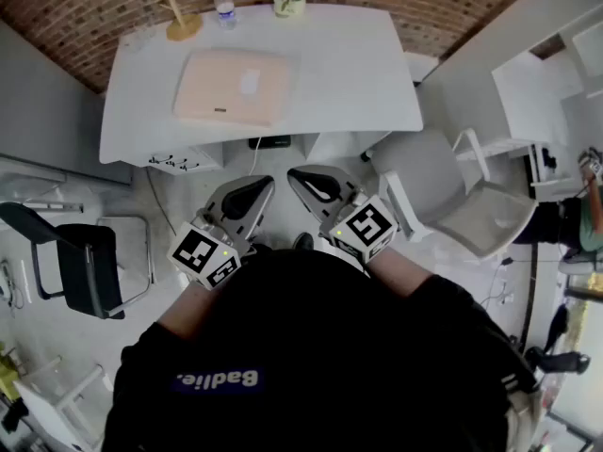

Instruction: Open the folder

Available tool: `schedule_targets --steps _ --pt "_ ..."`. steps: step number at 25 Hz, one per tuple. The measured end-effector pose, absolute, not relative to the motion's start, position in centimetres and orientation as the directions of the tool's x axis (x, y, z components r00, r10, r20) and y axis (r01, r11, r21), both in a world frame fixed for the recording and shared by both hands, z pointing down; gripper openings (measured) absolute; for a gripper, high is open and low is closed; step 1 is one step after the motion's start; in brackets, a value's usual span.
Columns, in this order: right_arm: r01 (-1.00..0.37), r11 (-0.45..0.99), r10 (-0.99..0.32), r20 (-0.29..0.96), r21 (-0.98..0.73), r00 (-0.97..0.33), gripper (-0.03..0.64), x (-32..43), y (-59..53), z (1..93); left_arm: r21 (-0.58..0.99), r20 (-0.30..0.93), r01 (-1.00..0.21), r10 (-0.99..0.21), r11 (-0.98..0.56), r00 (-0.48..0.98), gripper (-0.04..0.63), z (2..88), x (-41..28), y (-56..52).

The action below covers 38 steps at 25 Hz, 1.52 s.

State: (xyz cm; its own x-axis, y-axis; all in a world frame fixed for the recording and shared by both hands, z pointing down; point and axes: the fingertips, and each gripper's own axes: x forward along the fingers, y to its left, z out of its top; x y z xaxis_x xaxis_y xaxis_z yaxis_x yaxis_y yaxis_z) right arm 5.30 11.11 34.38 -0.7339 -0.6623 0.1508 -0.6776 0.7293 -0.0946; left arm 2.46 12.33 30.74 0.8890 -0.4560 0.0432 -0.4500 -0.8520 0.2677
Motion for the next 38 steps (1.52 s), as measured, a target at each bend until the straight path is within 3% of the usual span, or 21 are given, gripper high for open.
schedule_targets --steps 24,38 --pt "-0.693 0.717 -0.672 0.194 -0.070 -0.715 0.029 3.0 8.8 34.7 0.295 -0.013 -0.437 -0.460 -0.850 0.888 0.002 30.2 -0.2 9.5" --pt "-0.759 0.649 -0.728 0.256 -0.040 -0.636 0.029 0.0 4.6 35.9 0.358 -0.087 -0.304 -0.356 -0.883 0.930 0.002 31.3 -3.2 5.2"
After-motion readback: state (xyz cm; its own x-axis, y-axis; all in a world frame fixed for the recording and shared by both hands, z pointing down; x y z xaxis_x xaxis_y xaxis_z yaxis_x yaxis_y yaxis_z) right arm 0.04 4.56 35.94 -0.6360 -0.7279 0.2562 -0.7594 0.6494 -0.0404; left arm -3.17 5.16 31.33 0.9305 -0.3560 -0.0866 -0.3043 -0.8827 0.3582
